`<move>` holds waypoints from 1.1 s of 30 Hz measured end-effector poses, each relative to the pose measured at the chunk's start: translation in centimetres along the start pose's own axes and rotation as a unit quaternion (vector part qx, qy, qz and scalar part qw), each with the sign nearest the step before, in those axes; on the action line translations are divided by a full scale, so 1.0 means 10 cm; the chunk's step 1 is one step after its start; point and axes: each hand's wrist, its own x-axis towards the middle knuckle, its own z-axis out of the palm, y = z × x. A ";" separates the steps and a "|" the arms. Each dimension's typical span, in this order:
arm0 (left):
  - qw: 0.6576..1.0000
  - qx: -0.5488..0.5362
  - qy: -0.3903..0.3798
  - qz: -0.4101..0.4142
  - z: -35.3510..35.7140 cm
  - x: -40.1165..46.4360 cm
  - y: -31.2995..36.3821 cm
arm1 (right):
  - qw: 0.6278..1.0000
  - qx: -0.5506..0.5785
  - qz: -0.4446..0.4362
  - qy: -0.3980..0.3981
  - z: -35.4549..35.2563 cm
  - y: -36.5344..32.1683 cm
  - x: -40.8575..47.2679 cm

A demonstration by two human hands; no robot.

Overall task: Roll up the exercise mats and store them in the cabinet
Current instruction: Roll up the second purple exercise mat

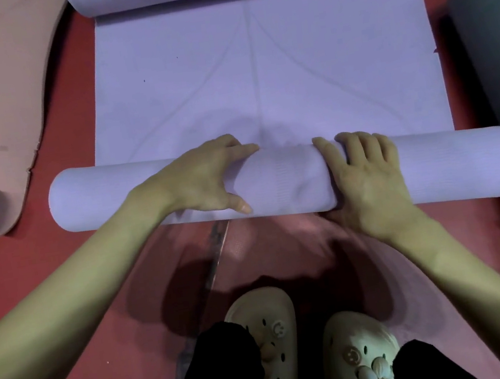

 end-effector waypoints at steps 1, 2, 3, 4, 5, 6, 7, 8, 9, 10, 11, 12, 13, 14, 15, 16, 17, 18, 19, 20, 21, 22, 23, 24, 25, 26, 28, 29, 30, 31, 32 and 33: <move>1.000 0.017 0.008 0.004 0.02 -0.01 0.00 | 1.000 -0.001 0.001 -0.005 -0.01 0.02 0.05; 0.999 0.039 0.027 0.016 0.04 -0.03 0.00 | 1.000 -0.001 0.003 -0.019 -0.05 0.04 0.11; 0.996 0.063 0.053 0.029 0.08 -0.06 -0.01 | 0.999 -0.003 0.005 -0.044 -0.10 0.06 0.17; 0.993 0.086 0.077 0.035 0.11 -0.09 -0.01 | 0.997 -0.006 0.004 -0.081 -0.16 0.07 0.24; 0.989 0.109 0.095 0.031 0.15 -0.12 0.00 | 0.992 -0.004 0.002 -0.123 -0.21 0.08 0.30; 0.986 0.129 0.108 0.024 0.18 -0.14 0.02 | 0.988 0.004 0.000 -0.154 -0.26 0.09 0.37; 0.982 0.146 0.115 0.017 0.21 -0.16 0.03 | 0.985 0.012 0.000 -0.175 -0.30 0.10 0.43; 0.979 0.160 0.121 0.017 0.22 -0.17 0.04 | 0.983 0.017 -0.001 -0.185 -0.33 0.12 0.47; 0.978 0.166 0.123 0.018 0.22 -0.16 0.04 | 0.983 0.020 -0.004 -0.185 -0.34 0.13 0.49; 0.980 0.161 0.119 0.020 0.21 -0.13 0.02 | 0.984 0.026 -0.007 -0.178 -0.33 0.14 0.49; 0.983 0.148 0.109 0.018 0.17 -0.10 0.00 | 0.986 0.036 -0.008 -0.165 -0.31 0.15 0.46; 0.987 0.131 0.096 0.020 0.12 -0.06 -0.02 | 0.989 0.048 -0.008 -0.142 -0.27 0.15 0.41; 0.989 0.114 0.086 0.026 0.07 -0.02 -0.04 | 0.992 0.059 -0.007 -0.107 -0.22 0.15 0.35; 0.992 0.096 0.080 0.031 0.02 0.03 -0.05 | 0.996 0.061 -0.004 -0.066 -0.16 0.14 0.29; 0.994 0.079 0.073 0.030 -0.04 0.07 -0.05 | 0.998 0.055 -0.001 -0.020 -0.09 0.12 0.22; 0.996 0.063 0.065 0.028 -0.09 0.11 -0.06 | 0.999 0.044 0.002 0.018 -0.03 0.10 0.17; 0.997 0.053 0.053 0.023 -0.13 0.14 -0.07 | 0.999 0.033 0.004 0.038 0.01 0.09 0.14; 0.998 0.051 0.043 0.019 -0.14 0.15 -0.08 | 0.999 0.023 0.004 0.048 0.04 0.08 0.13; 0.997 0.056 0.040 0.019 -0.14 0.16 -0.08 | 0.998 0.016 0.003 0.055 0.05 0.08 0.14; 0.996 0.068 0.046 0.025 -0.12 0.15 -0.09 | 0.998 0.011 0.003 0.058 0.05 0.09 0.16; 0.994 0.087 0.062 0.034 -0.09 0.12 -0.07 | 0.998 0.007 0.005 0.055 0.05 0.11 0.20; 0.990 0.109 0.082 0.038 -0.05 0.09 -0.06 | 0.999 0.005 0.005 0.048 0.04 0.14 0.25; 0.985 0.136 0.104 0.040 0.00 0.06 -0.04 | 0.999 0.006 0.004 0.038 0.02 0.17 0.31; 0.978 0.165 0.122 0.040 0.05 0.03 -0.02 | 1.000 0.010 0.004 0.025 0.00 0.19 0.36; 0.972 0.190 0.136 0.037 0.09 0.00 0.00 | 1.000 0.016 0.003 0.010 -0.02 0.21 0.41; 0.967 0.204 0.147 0.033 0.13 -0.01 0.02 | 1.000 0.022 0.002 -0.004 -0.06 0.22 0.46; 0.968 0.192 0.161 0.027 0.16 0.02 0.00 | 0.999 0.033 -0.001 -0.024 -0.12 0.24 0.52; 0.971 0.174 0.161 0.024 0.14 0.04 -0.02 | 0.999 0.037 -0.002 -0.029 -0.14 0.25 0.53; 0.975 0.157 0.156 0.023 0.11 0.08 -0.04 | 0.999 0.041 -0.002 -0.031 -0.14 0.25 0.52; 0.978 0.144 0.146 0.024 0.07 0.11 -0.05 | 0.999 0.042 0.002 -0.028 -0.13 0.24 0.51; 0.981 0.135 0.134 0.027 0.02 0.15 -0.07 | 0.999 0.040 0.009 -0.021 -0.12 0.23 0.47; 0.984 0.129 0.123 0.031 -0.03 0.19 -0.07 | 0.999 0.037 0.017 -0.008 -0.10 0.20 0.43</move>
